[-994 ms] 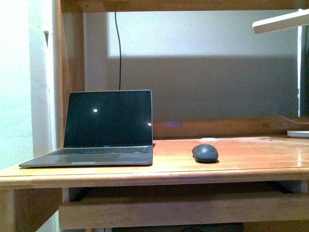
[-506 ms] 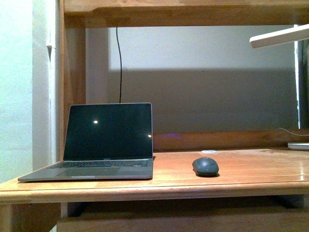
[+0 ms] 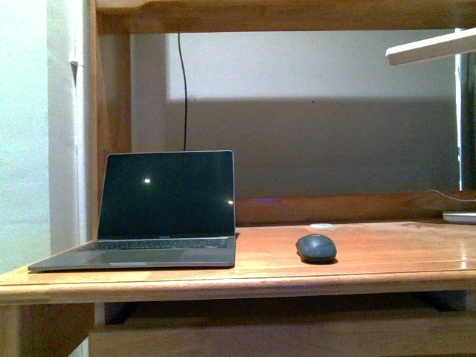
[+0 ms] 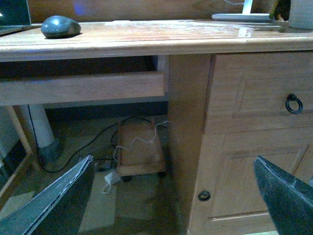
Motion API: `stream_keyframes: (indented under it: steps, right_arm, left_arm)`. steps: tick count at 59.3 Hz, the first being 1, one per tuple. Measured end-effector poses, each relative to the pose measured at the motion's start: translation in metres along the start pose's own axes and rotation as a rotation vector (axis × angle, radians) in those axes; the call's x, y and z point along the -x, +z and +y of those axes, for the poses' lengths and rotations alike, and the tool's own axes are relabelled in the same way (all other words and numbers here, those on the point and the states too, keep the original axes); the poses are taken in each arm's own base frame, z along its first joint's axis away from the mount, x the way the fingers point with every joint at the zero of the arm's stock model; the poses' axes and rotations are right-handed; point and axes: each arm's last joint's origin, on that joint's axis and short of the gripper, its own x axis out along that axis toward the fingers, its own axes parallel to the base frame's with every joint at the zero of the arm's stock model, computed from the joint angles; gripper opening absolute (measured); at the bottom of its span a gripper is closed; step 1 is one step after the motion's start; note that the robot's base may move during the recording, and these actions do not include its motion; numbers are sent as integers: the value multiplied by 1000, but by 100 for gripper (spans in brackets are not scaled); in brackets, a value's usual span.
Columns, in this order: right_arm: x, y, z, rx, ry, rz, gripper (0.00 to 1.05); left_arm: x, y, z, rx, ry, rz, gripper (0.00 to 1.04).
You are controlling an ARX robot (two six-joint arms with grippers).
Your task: Place mouse
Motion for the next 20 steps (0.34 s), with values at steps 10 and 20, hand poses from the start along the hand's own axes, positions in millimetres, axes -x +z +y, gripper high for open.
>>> stream_keyframes:
  steps: [10, 20]
  right_arm:
    - [0, 0, 0, 0, 0, 0, 97]
    - [0, 0, 0, 0, 0, 0, 97]
  left_arm:
    - [0, 0, 0, 0, 0, 0, 97]
    - [0, 0, 0, 0, 0, 0, 97]
